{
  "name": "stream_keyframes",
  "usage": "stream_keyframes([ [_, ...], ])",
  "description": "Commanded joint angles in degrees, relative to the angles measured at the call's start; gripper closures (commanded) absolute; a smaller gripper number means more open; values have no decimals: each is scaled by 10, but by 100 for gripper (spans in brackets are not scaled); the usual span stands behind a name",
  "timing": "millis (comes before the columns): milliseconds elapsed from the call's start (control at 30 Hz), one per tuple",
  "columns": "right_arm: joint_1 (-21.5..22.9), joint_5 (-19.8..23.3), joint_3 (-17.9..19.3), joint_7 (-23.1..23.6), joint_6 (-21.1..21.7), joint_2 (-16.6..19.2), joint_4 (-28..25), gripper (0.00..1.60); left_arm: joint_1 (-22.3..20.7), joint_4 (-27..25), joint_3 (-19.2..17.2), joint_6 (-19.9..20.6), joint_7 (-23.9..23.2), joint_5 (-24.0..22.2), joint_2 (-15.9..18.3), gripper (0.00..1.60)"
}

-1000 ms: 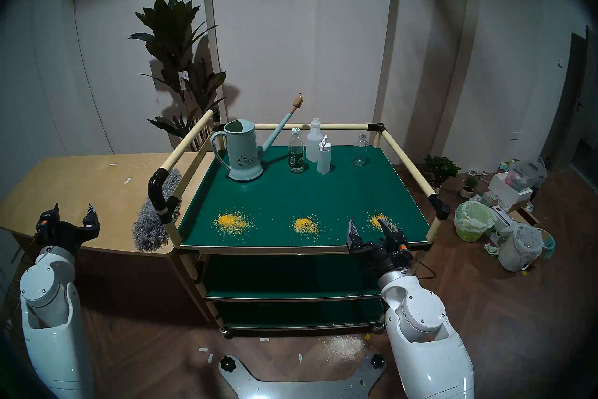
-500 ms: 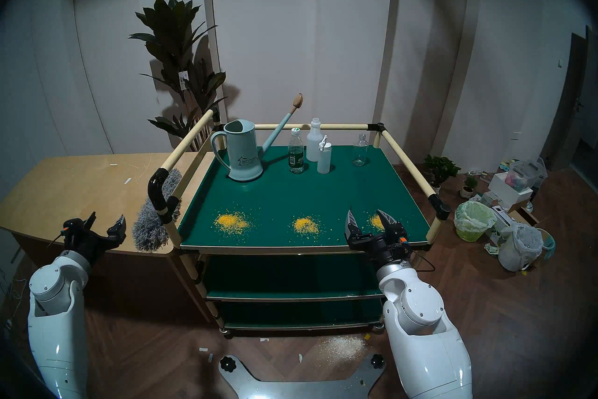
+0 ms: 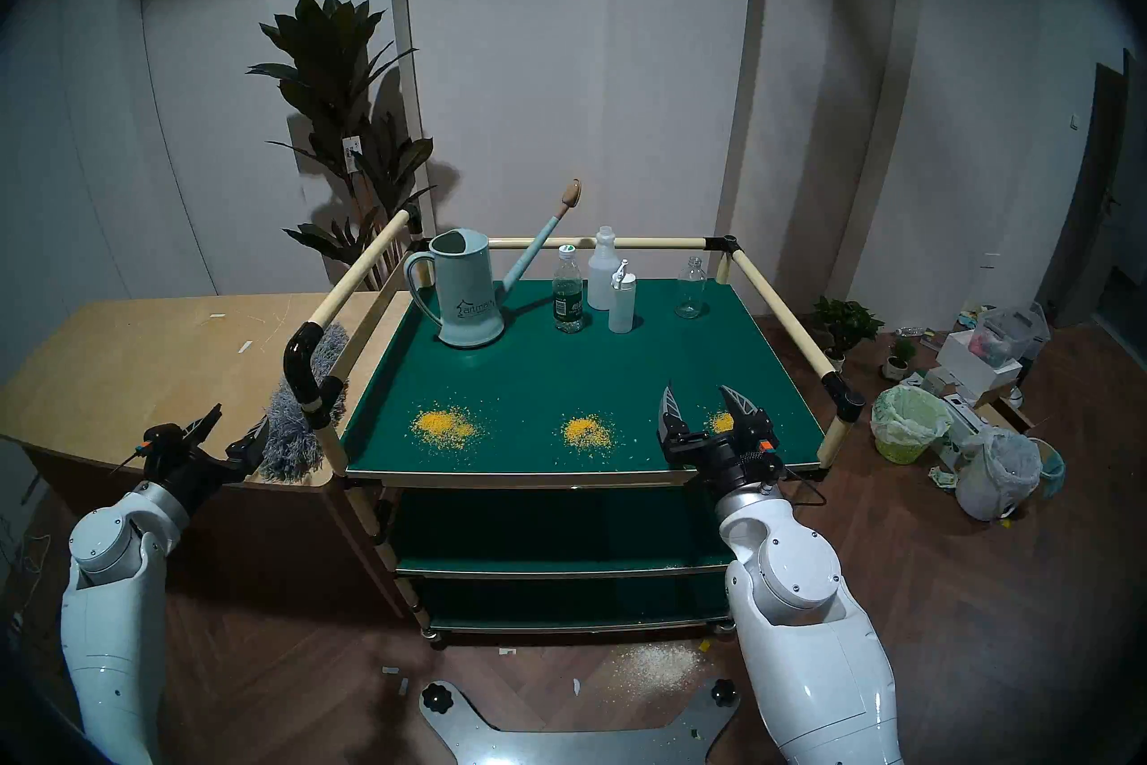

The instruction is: Dust the shelf with the duster

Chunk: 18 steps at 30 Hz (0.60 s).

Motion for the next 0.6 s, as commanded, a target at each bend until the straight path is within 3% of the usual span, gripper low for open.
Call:
stream_keyframes([
  [0,5,-1,2,-2,-15,0,-8,0,-66,16,44,-28,63,8,9,0],
  [433,0,-2,6,-10,-22,-2,-10,0,-125,79,88,-50,185,69,-18,0],
  [567,0,-2,6,-9,-27,1,-9,0,-162,117,106,-68,252,106,-40,0],
])
